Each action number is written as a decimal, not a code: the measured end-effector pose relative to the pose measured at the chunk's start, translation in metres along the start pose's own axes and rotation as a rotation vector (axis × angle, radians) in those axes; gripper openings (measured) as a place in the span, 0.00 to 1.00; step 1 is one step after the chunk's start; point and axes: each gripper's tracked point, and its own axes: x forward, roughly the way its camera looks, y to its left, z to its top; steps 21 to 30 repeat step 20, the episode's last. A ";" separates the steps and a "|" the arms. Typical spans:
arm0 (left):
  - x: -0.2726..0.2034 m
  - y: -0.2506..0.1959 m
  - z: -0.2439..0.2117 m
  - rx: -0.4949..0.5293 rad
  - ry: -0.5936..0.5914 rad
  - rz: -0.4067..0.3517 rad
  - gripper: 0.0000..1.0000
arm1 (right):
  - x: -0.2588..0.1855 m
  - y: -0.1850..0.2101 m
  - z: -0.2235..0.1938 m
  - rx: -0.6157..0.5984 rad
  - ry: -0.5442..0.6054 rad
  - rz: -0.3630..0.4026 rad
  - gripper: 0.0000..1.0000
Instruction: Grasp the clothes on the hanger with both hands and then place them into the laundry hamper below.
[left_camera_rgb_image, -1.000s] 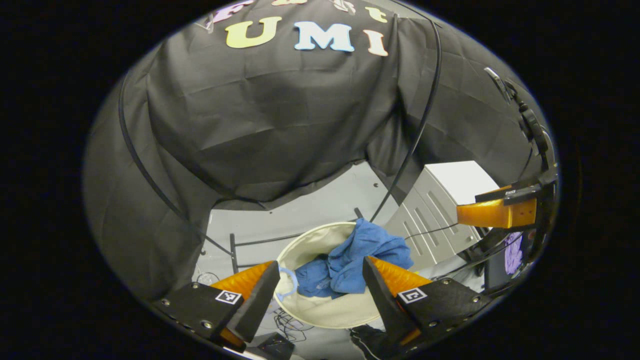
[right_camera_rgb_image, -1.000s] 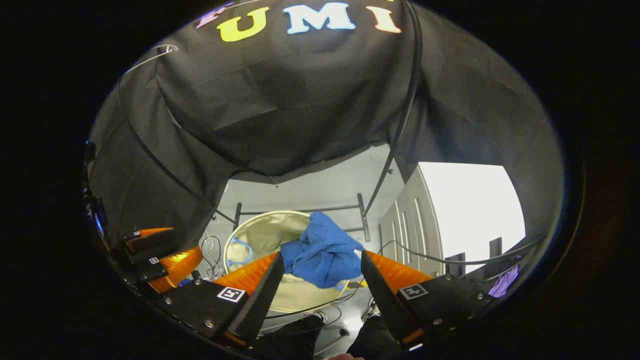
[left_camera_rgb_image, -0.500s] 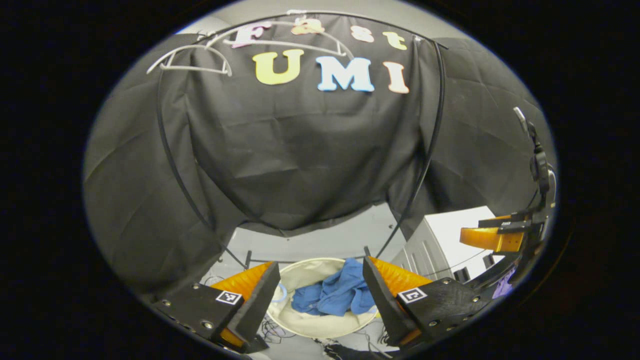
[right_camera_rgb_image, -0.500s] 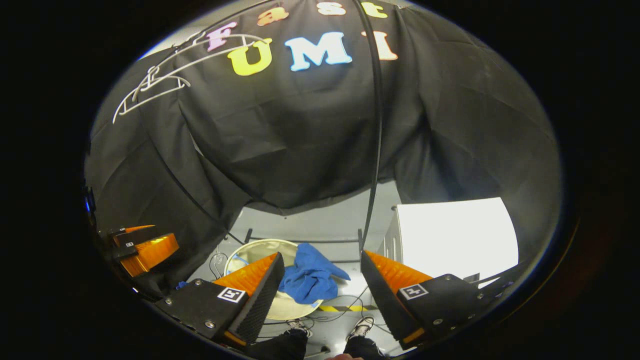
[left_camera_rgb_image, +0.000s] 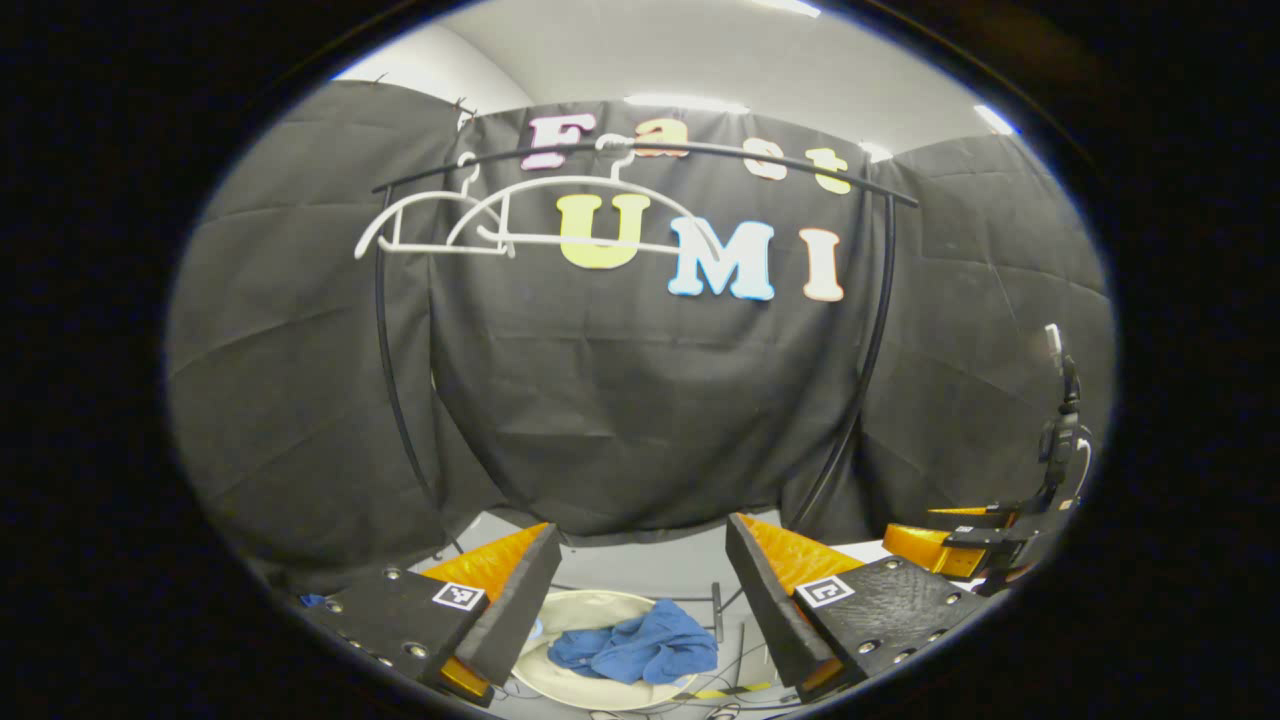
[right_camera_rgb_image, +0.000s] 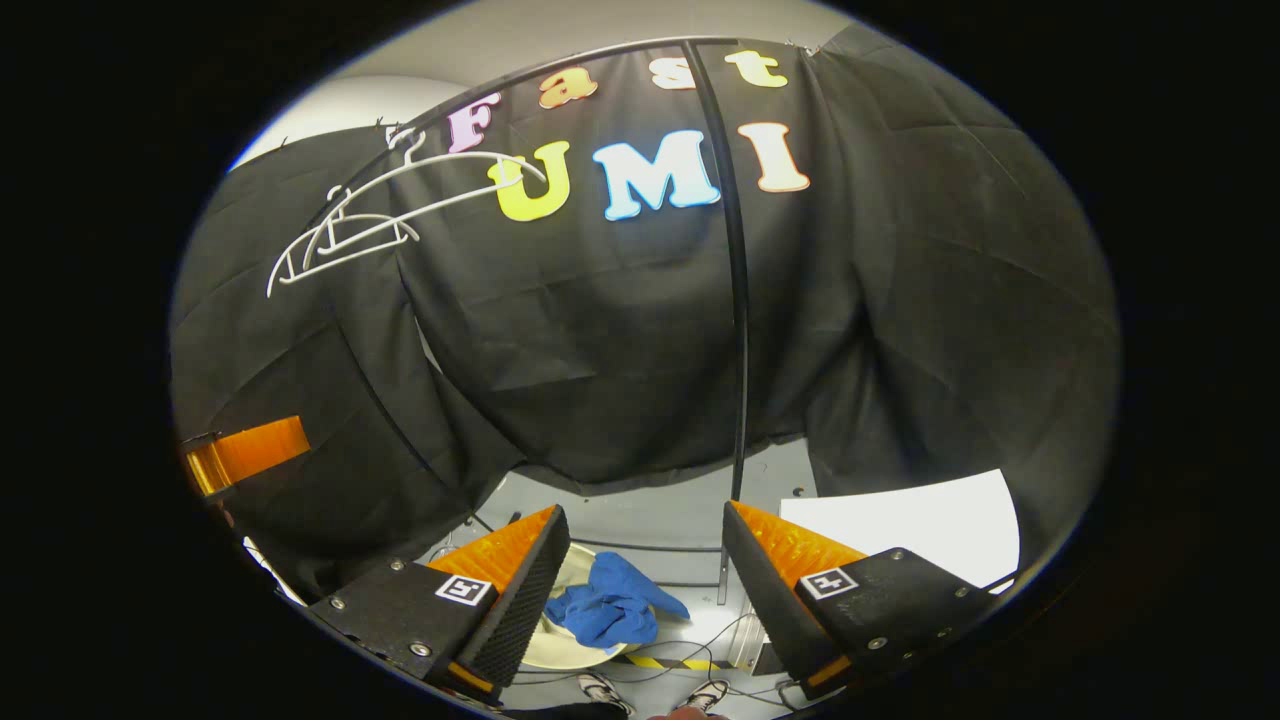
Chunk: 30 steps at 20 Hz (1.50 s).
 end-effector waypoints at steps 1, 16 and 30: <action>-0.005 0.000 0.018 0.008 -0.030 -0.001 0.97 | -0.003 0.001 0.013 -0.006 -0.033 -0.009 0.92; -0.087 0.071 0.170 0.033 -0.394 0.005 0.96 | -0.083 0.072 0.165 -0.052 -0.482 -0.075 0.96; -0.104 0.081 0.168 0.056 -0.434 0.015 0.96 | -0.093 0.072 0.167 -0.053 -0.504 -0.113 0.96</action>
